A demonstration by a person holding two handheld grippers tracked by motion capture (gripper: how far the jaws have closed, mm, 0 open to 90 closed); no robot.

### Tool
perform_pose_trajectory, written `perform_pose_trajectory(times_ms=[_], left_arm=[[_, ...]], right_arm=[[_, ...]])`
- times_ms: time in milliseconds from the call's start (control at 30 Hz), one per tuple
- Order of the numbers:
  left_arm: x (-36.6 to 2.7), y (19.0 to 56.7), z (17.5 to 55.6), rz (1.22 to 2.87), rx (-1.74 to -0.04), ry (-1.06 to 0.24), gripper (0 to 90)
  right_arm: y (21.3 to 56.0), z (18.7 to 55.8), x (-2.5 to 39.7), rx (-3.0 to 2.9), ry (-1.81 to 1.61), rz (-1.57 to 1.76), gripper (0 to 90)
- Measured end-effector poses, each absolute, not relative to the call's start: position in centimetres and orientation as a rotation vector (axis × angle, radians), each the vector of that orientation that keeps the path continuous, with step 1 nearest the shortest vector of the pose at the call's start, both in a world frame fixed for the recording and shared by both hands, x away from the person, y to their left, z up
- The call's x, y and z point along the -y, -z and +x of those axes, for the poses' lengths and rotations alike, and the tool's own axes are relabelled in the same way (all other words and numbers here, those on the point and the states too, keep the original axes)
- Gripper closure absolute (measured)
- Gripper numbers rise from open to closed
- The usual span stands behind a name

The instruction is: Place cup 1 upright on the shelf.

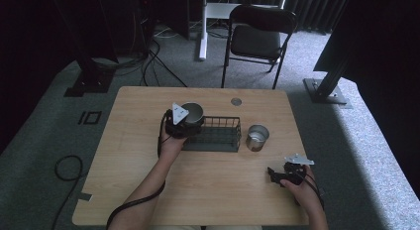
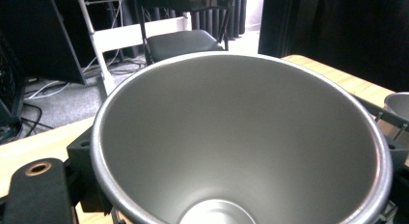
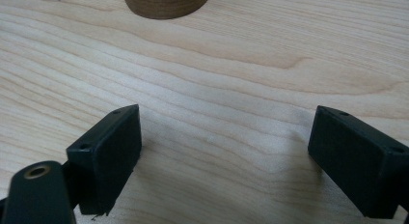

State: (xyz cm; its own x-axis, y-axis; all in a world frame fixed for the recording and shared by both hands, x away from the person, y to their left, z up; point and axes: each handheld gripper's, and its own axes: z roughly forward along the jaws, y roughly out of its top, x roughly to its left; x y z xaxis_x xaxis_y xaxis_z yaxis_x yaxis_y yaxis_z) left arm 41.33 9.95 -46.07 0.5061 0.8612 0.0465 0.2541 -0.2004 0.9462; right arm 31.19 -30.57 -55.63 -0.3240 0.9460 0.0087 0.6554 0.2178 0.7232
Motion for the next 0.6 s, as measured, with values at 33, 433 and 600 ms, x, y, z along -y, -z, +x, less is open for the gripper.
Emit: perform_pose_trajectory(times_ms=[33, 433, 600], left_arm=[[-9.90, 46.19, 41.37, 1.731, -0.954, -0.736, 14.3], [-9.43, 46.98, 41.45, 1.769, -0.956, -0.726, 14.3], [-9.12, 47.14, 41.56, 1.783, -0.951, -0.716, 14.2]], right_arm=[[55.63, 31.19, 30.57, -2.060, -0.889, 1.477, 11.3], [55.63, 31.19, 30.57, -2.060, -0.889, 1.478, 11.3], [55.63, 31.18, 30.57, -2.060, -0.889, 1.478, 11.3]])
